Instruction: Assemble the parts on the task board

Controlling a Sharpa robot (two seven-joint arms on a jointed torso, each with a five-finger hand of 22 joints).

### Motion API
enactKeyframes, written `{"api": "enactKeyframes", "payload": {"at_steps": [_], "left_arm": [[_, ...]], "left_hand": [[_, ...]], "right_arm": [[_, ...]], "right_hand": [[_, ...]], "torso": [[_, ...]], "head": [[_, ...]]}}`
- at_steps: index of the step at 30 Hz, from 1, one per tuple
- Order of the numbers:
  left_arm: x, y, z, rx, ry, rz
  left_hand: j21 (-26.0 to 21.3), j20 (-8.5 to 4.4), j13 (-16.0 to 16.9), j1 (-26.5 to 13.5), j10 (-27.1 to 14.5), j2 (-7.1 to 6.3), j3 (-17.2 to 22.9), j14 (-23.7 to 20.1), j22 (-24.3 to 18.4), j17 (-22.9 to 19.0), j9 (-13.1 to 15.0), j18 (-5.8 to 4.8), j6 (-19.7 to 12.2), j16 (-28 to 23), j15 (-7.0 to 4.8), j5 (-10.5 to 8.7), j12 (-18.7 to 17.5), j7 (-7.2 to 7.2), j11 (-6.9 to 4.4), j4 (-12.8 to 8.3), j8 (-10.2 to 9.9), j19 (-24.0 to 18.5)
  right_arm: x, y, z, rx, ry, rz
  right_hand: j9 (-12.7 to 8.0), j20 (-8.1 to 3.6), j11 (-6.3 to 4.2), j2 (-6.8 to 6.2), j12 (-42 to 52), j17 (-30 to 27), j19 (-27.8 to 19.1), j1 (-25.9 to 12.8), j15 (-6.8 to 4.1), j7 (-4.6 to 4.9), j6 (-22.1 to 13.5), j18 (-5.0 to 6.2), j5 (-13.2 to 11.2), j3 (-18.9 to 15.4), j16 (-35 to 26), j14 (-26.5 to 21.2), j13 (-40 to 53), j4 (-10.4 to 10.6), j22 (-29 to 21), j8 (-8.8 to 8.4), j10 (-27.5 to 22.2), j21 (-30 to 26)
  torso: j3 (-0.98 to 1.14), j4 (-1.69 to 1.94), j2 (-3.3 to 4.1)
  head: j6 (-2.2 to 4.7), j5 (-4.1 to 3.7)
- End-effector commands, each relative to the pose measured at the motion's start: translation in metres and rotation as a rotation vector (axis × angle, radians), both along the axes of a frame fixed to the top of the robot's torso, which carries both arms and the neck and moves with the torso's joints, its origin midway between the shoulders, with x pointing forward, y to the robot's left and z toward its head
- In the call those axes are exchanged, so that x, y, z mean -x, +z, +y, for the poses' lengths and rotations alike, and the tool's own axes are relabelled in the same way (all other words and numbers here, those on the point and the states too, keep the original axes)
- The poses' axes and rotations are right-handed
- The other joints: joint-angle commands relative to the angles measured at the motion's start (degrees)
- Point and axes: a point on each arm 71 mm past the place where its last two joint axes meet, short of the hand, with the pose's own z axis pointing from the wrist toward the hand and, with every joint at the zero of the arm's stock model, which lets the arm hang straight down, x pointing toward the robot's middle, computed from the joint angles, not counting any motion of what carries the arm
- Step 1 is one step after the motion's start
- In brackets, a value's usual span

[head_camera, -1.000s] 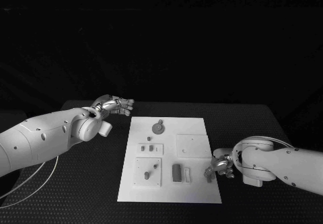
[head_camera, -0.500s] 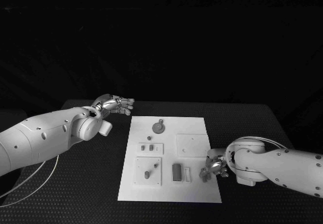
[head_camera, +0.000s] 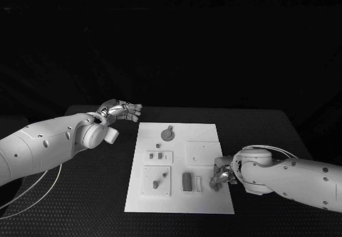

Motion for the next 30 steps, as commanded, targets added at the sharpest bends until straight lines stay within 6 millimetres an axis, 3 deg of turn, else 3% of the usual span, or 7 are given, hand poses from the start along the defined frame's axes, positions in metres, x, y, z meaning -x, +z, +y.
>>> {"api": "enactKeyframes", "payload": {"at_steps": [1, 8, 11, 20, 30], "left_arm": [[0.000, 0.002, -0.002, 0.014, -0.017, -0.006], [0.000, 0.002, -0.002, 0.013, -0.016, -0.006], [0.000, 0.002, -0.002, 0.013, -0.015, -0.005], [0.001, 0.002, -0.001, 0.012, -0.013, -0.004], [0.001, 0.002, 0.000, 0.012, -0.012, -0.004]], "left_hand": [[-0.4, -0.05, -0.1, -0.4, 0.2, 0.09, -0.2, 0.4, 0.0, 0.1, -0.1, 0.31, -0.3, -0.3, 0.13, -0.28, 0.2, -0.12, -0.13, 0.0, 0.2, 0.2], [-0.4, -0.04, -0.1, -0.4, 0.2, 0.13, -0.2, 0.4, 0.0, 0.1, -0.1, 0.31, -0.3, -0.4, 0.13, -0.28, 0.2, -0.11, -0.13, 0.0, 0.2, 0.3], [-0.4, -0.05, -0.1, -0.4, 0.2, 0.14, -0.2, 0.4, 0.0, 0.2, -0.1, 0.31, -0.3, -0.4, 0.13, -0.28, 0.2, -0.11, -0.13, 0.0, 0.2, 0.3], [-0.4, -0.05, -0.1, -0.4, 0.2, 0.14, -0.2, 0.4, 0.0, 0.2, -0.1, 0.32, -0.3, -0.4, 0.13, -0.28, 0.2, -0.11, -0.12, 0.0, 0.2, 0.3], [-0.4, -0.06, -0.1, -0.4, 0.2, 0.11, -0.2, 0.4, 0.0, 0.2, -0.1, 0.32, -0.4, -0.4, 0.12, -0.28, 0.2, -0.10, -0.13, 0.0, 0.2, 0.3]], "right_arm": [[0.010, -0.019, -0.004, 0.081, 0.024, 0.025], [0.013, -0.019, -0.003, 0.050, 0.035, 0.041], [0.016, -0.018, -0.005, 0.022, 0.027, 0.054], [0.022, -0.015, -0.010, -0.036, -0.006, 0.088], [0.020, -0.004, -0.011, -0.056, -0.018, 0.058]], "right_hand": [[0.0, -0.01, -0.04, 0.85, 0.0, -0.1, -0.1, 0.2, -0.29, 0.41, -0.7, 1.73, -0.2, -0.1, 0.3, 0.2, 0.0, -0.4, 0.9, -17.27, -0.2, 0.2], [-0.9, 0.15, 0.51, 1.83, -0.2, -1.0, -0.4, 0.2, 0.19, 1.02, -2.3, 1.73, -0.2, 0.2, -0.1, -0.4, -0.2, -1.9, 0.9, -18.74, -0.3, 0.0], [-2.1, 0.27, 1.17, 3.04, -0.3, -1.5, -0.6, 0.9, 0.81, 1.72, -3.9, 1.73, -0.2, 0.5, -0.2, -0.8, -0.2, -3.0, 1.0, -20.18, -0.5, 0.0], [-4.7, 0.42, 2.31, 5.27, -0.2, -1.9, -1.2, 3.5, 1.89, 2.90, -6.5, 1.73, -0.2, 0.7, -0.3, -1.2, -0.3, -3.3, 1.1, -22.47, -0.7, 0.2], [-6.1, 0.49, 2.94, 7.33, -0.2, -1.8, -1.9, 6.4, 2.50, 3.56, -8.1, 1.73, -0.1, 1.1, -0.2, -1.4, -0.5, -3.4, 1.2, -23.55, -1.1, 0.5]], "torso": [[-0.04, 0.00, -0.01], [-0.01, -0.01, 0.00], [-0.01, -0.01, 0.00], [-0.02, -0.02, 0.00], [0.04, -0.04, 0.01]], "head": [[0.04, -0.04], [0.03, -0.02], [0.03, -0.02], [0.01, 0.01], [-0.22, 0.10]]}}
